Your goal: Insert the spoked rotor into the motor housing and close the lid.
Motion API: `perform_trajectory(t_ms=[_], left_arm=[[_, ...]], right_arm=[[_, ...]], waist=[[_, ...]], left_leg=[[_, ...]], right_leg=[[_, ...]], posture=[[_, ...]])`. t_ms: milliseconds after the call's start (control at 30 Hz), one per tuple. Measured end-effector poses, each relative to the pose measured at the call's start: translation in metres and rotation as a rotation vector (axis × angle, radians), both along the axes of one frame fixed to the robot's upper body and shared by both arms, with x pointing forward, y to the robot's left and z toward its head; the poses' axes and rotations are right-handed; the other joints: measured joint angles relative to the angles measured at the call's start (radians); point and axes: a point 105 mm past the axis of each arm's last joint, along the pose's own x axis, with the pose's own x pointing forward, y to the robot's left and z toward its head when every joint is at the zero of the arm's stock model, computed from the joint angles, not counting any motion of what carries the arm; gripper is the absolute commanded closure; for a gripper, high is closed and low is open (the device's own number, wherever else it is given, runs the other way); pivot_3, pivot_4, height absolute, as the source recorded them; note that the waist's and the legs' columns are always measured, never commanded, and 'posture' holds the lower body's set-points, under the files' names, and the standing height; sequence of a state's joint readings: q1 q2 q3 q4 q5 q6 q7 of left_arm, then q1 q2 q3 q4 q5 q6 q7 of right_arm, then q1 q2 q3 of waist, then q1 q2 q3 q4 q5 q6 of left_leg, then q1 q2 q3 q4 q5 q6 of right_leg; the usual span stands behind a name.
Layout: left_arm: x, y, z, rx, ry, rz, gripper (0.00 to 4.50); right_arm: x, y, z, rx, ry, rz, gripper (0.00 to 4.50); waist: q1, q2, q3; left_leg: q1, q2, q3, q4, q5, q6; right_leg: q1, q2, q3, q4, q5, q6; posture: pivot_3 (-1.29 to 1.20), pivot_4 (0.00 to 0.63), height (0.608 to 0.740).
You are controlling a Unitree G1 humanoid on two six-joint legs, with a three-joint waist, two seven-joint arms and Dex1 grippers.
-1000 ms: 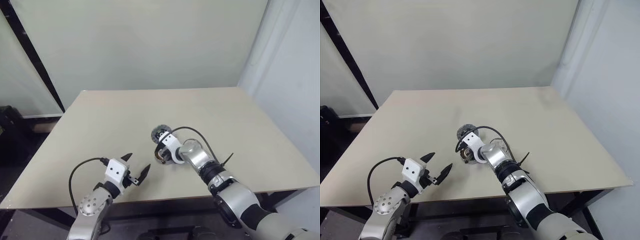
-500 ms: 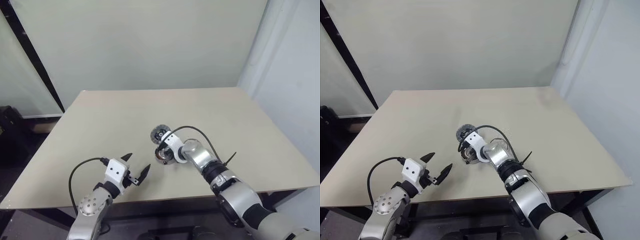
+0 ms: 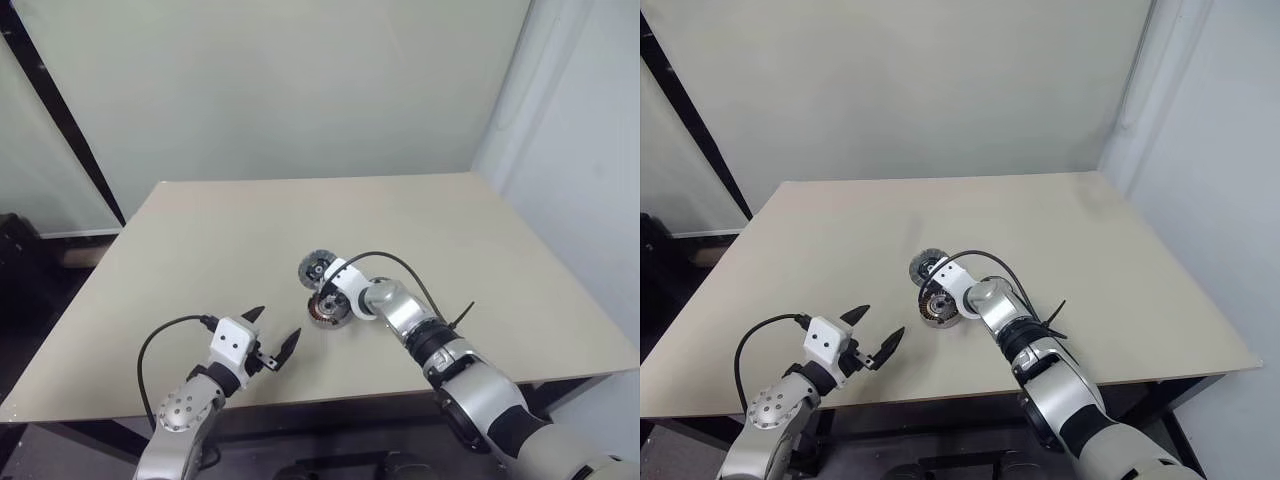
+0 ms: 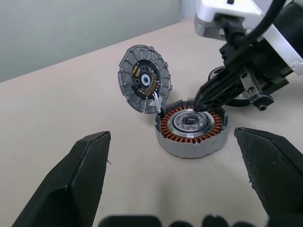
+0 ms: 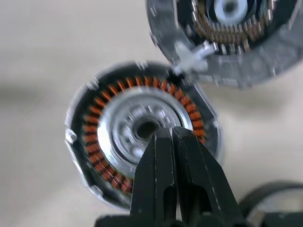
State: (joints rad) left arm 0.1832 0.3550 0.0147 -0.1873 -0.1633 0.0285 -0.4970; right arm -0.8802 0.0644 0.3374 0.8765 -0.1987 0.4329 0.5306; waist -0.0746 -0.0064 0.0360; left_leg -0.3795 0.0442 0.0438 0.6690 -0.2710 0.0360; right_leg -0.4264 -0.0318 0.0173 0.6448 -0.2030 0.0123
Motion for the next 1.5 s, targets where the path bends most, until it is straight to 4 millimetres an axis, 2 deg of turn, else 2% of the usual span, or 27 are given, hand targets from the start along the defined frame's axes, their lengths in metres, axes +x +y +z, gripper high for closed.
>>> perform_trajectory(t_ms=[167, 267, 367, 667, 1167, 1500], left_arm=[[0.0, 0.0, 0.0, 0.0, 0.0, 0.0, 0.0], [0.0, 0.0, 0.0, 0.0, 0.0, 0.0, 0.0], [0.0, 0.0, 0.0, 0.0, 0.0, 0.0, 0.0], [0.0, 0.0, 0.0, 0.0, 0.0, 0.002, 0.0], [0.001, -0.001, 0.001, 0.0, -0.005, -0.003, 0.0], [0.0, -0.001, -0.001, 0.0, 0.0, 0.003, 0.0]], right_arm=[[-0.002, 0.006, 0.002, 0.008, -0.001, 0.021, 4.41], [-0.004, 0.006, -0.002, -0.051, -0.025, 0.046, 4.41], [-0.004, -0.002, -0.01, -0.112, -0.041, 0.043, 4.41], [0.004, -0.021, -0.012, -0.166, -0.066, 0.008, 4.41], [-0.002, -0.004, -0.009, -0.113, -0.048, 0.039, 4.41], [-0.002, -0.004, -0.01, -0.114, -0.046, 0.039, 4.41]], waist=[[0.001, 0.0, 0.0], [0.001, 0.0, 0.0], [0.001, 0.0, 0.0], [0.0, 0.0, 0.0], [0.001, 0.0, 0.0], [0.0, 0.0, 0.0]], left_leg=[[0.0, 0.0, 0.0, 0.0, 0.0, 0.0], [0.0, 0.0, 0.0, 0.0, 0.0, 0.0], [0.0, 0.0, 0.0, 0.0, 0.0, 0.0], [0.0, 0.0, 0.0, 0.0, 0.0, 0.0], [0.0, 0.0, 0.0, 0.0, 0.0, 0.0], [0.0, 0.0, 0.0, 0.0, 0.0, 0.0]], right_leg=[[0.0, 0.0, 0.0, 0.0, 0.0, 0.0], [0.0, 0.0, 0.0, 0.0, 0.0, 0.0], [0.0, 0.0, 0.0, 0.0, 0.0, 0.0], [0.0, 0.0, 0.0, 0.0, 0.0, 0.0], [0.0, 0.0, 0.0, 0.0, 0.0, 0.0], [0.0, 0.0, 0.0, 0.0, 0.0, 0.0]], posture=[[0.0, 0.0, 0.74], [0.0, 0.0, 0.74], [0.0, 0.0, 0.74], [0.0, 0.0, 0.74], [0.0, 0.0, 0.74], [0.0, 0.0, 0.74]])
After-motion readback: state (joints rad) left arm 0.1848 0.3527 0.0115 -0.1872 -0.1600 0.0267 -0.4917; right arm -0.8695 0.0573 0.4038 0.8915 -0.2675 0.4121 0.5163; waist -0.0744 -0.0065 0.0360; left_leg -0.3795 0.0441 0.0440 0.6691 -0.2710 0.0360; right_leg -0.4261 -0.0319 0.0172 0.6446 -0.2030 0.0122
